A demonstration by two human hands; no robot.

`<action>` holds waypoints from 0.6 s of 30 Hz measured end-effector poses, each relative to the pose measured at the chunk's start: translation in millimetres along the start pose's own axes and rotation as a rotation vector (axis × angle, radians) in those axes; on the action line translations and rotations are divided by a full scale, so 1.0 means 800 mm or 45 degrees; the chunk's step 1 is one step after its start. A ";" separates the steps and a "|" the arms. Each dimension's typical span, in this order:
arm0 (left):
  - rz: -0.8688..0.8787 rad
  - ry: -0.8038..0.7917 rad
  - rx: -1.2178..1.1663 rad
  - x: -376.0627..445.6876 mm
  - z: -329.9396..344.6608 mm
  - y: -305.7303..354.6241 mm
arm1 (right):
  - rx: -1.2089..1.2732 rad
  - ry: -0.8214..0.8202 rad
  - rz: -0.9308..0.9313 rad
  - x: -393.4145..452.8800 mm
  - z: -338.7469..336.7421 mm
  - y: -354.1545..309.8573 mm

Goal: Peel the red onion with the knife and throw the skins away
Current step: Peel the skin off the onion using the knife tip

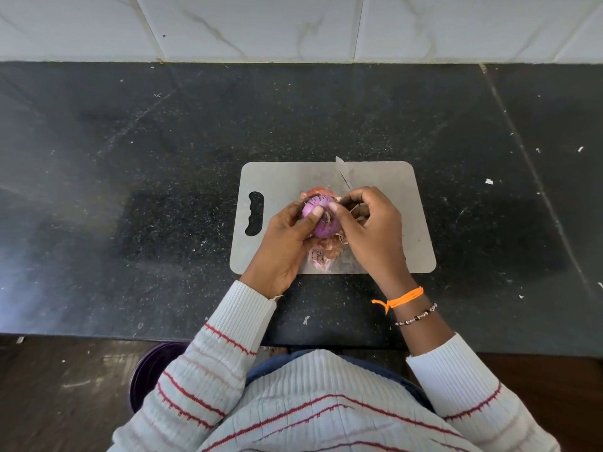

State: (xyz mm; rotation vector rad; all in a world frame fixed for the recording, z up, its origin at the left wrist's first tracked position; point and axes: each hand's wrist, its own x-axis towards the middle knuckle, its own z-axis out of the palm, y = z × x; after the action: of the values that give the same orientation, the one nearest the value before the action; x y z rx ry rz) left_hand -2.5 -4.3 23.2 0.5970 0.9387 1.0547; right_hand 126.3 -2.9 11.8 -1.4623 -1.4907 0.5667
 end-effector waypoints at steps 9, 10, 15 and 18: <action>-0.078 0.029 -0.057 0.000 -0.003 0.002 | -0.275 0.011 0.057 0.006 -0.007 0.027; -0.082 0.033 -0.070 0.000 -0.003 0.002 | -0.317 -0.012 0.075 0.006 -0.008 0.030; -0.112 0.063 -0.144 0.001 -0.003 0.006 | -0.466 -0.112 0.075 0.002 -0.012 0.035; -0.126 0.090 -0.148 0.002 -0.004 0.006 | -0.235 -0.113 0.090 0.000 -0.012 0.024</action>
State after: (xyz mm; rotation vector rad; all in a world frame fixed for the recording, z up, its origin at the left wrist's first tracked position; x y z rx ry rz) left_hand -7.0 -0.8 24.7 0.4153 0.9516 1.0394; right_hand 144.4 -1.8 0.2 -1.6558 -1.6004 0.5544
